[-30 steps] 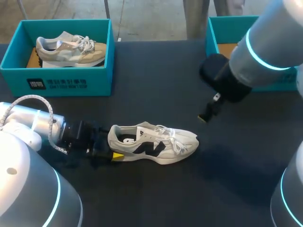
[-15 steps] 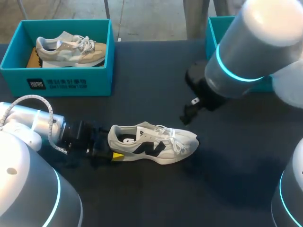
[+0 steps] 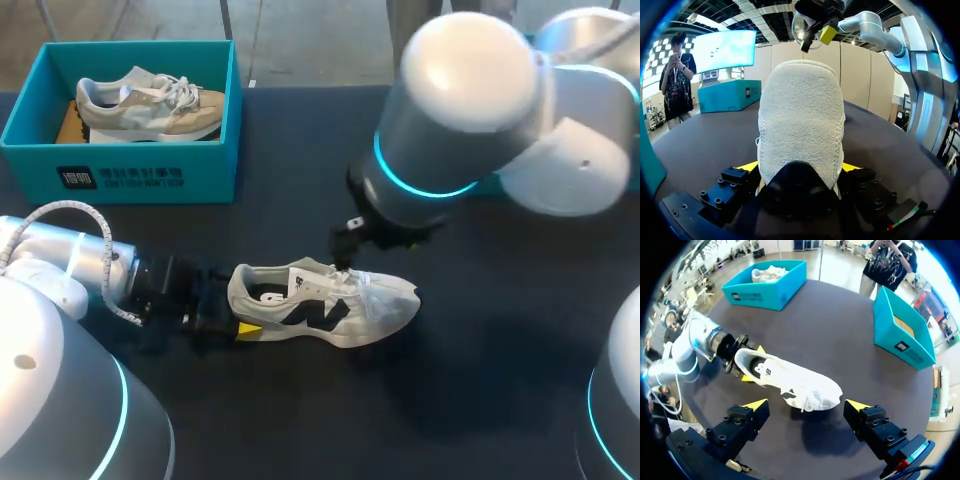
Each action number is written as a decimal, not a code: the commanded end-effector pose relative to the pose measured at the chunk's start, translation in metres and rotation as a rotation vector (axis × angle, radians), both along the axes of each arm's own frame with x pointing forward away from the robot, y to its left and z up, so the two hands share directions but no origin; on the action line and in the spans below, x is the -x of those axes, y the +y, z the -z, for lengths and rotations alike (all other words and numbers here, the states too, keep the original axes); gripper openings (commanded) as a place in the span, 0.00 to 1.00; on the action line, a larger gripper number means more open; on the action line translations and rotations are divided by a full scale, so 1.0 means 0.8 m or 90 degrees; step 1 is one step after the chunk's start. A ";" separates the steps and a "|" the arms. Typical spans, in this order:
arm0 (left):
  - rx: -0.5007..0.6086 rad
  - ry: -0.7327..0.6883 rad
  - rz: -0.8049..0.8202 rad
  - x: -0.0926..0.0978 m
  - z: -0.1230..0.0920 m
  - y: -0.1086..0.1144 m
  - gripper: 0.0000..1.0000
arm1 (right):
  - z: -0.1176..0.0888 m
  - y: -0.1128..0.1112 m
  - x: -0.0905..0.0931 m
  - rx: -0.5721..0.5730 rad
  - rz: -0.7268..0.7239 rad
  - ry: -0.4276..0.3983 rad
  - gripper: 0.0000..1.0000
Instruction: Take the shoe out of the shoebox, open the shoe tongue, remove and reinsert the insole, then place the shoe into the shoebox
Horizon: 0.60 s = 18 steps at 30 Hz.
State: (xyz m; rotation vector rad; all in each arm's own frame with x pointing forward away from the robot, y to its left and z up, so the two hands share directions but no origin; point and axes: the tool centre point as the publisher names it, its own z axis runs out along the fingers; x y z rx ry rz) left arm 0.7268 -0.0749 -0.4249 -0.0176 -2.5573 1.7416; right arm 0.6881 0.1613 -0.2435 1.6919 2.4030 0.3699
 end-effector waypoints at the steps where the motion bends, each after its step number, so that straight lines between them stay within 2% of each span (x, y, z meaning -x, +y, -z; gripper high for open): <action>1: 0.000 0.000 -0.001 -0.001 0.002 0.002 0.00 | 0.012 0.043 -0.004 0.061 0.010 0.023 1.00; 17: 0.000 0.000 -0.001 -0.001 0.002 0.002 0.00 | 0.012 0.043 -0.004 0.061 0.010 0.023 1.00; 18: 0.000 0.000 -0.001 -0.001 0.002 0.002 0.00 | 0.016 0.043 -0.005 0.041 0.051 0.024 1.00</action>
